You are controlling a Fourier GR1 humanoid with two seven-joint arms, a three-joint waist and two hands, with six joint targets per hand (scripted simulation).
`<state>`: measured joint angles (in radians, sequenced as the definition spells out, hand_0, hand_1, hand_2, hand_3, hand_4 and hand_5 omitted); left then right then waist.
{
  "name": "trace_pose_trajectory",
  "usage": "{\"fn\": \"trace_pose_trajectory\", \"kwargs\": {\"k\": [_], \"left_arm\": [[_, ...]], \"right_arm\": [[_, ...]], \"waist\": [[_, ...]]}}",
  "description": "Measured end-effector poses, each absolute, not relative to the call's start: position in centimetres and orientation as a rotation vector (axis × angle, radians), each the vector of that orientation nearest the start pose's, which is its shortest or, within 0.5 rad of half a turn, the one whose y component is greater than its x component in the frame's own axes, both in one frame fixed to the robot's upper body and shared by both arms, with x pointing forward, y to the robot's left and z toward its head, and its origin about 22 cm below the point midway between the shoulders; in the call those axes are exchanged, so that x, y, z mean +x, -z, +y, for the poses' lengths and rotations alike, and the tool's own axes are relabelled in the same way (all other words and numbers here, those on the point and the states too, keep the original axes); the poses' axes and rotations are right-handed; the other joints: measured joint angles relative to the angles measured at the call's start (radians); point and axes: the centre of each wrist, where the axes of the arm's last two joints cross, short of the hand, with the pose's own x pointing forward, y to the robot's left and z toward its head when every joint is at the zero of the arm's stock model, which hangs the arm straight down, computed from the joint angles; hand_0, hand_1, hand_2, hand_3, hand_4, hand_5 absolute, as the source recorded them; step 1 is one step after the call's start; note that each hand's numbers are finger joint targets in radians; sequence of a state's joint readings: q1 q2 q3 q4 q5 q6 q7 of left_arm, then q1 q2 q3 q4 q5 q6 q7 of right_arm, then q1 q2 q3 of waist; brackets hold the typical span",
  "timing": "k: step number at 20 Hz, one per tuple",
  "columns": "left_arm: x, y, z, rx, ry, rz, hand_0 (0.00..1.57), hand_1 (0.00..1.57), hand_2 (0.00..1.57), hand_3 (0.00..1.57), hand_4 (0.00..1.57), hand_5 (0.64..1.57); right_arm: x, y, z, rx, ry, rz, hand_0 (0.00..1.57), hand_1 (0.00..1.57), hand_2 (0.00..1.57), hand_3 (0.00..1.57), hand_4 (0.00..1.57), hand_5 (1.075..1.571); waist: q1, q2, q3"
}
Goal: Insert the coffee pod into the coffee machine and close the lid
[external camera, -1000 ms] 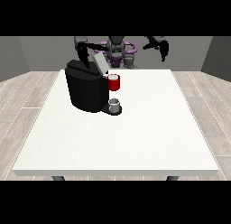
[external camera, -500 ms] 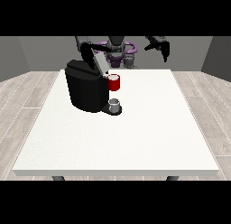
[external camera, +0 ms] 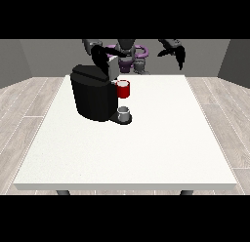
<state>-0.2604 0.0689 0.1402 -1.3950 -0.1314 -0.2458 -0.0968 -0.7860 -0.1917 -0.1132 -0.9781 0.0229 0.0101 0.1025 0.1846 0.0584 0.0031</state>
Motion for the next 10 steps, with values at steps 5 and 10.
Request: {"fn": "trace_pose_trajectory", "kwargs": {"k": [5, 10], "left_arm": [[30.8, -3.4, 25.0, -0.035, 0.326, -1.713, 0.00, 0.00, 0.00, 0.00, 0.38, 1.571], [31.2, -3.8, 24.4, -0.051, 0.353, -1.730, 0.00, 0.00, 0.00, 0.00, 0.32, 1.571]], "right_arm": [[41.9, -13.2, -21.5, -0.119, -0.267, -1.640, 0.00, 0.00, 0.00, 0.00, 0.00, 1.571], [42.0, -14.6, -21.0, -0.205, -0.288, -1.629, 0.00, 0.00, 0.00, 0.00, 0.09, 1.571]], "waist": [[0.016, 0.030, 0.0026], [0.032, 0.050, 0.0078]]}}
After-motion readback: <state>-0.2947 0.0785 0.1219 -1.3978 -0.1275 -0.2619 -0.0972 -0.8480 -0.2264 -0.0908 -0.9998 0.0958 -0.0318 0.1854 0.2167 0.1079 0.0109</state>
